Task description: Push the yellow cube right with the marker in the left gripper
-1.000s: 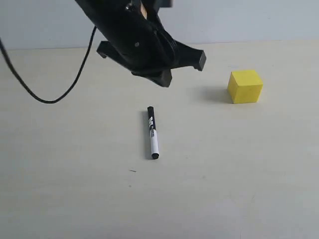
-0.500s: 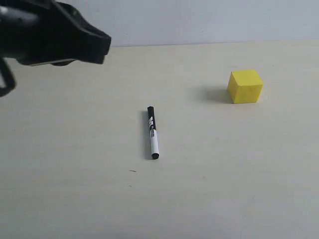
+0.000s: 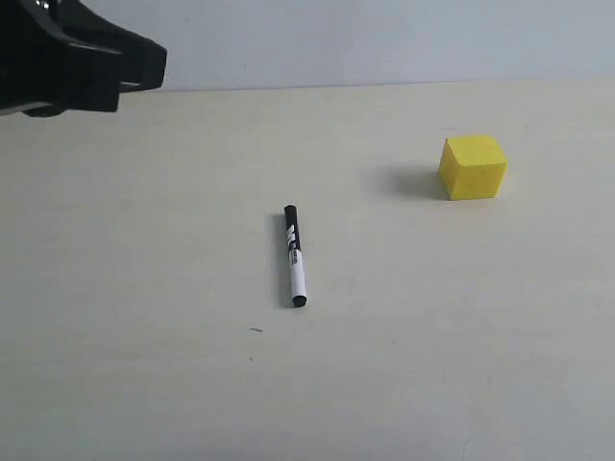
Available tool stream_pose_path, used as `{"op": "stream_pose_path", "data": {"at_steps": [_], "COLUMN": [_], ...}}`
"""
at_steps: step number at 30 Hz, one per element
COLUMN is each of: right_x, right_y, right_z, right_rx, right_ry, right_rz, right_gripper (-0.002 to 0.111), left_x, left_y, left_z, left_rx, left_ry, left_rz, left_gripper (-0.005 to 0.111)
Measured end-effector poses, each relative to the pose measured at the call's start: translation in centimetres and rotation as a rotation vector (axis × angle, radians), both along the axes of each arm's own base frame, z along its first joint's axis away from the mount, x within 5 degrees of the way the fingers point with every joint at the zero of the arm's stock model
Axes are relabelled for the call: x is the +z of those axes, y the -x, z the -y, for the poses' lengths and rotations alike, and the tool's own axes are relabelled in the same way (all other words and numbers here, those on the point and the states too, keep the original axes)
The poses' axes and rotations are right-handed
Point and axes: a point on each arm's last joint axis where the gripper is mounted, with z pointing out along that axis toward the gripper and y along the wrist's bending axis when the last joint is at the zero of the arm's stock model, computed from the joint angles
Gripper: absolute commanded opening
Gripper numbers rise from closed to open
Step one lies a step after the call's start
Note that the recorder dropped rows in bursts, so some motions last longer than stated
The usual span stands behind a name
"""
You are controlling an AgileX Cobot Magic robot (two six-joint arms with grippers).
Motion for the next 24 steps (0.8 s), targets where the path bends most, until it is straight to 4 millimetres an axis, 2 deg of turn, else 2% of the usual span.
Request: {"op": "stream_pose_path", "data": {"at_steps": [8,12,15,18,20,24], "right_x": [0.0,0.0,0.0,0.0,0.0,0.0], "right_y": [0.0,0.0,0.0,0.0,0.0,0.0], "right_z": [0.0,0.0,0.0,0.0,0.0,0.0], "right_rx": [0.0,0.0,0.0,0.0,0.0,0.0], "right_ry": [0.0,0.0,0.0,0.0,0.0,0.0], "right_rz": [0.0,0.0,0.0,0.0,0.0,0.0], "right_gripper": [0.0,0.0,0.0,0.0,0.0,0.0], "left_x": [0.1,-0.1,-0.4,-1.0,-1.6,-2.9], "left_y": [-0.1,-0.5,-0.8,-0.3,0.9,4.4], "left_z": [-0.2,-1.9,-4.7,-8.5,-11.0,-14.3], "left_rx": [-0.005,0.013,0.103,0.27,0.393,0.596], "left_ry": [-0.024,-0.104,-0.129,-0.126,-0.114,-0.082], "left_rz": [0.029,0.116,0.185,0.231,0.255,0.32], "left_gripper": [0.0,0.0,0.0,0.0,0.0,0.0]}}
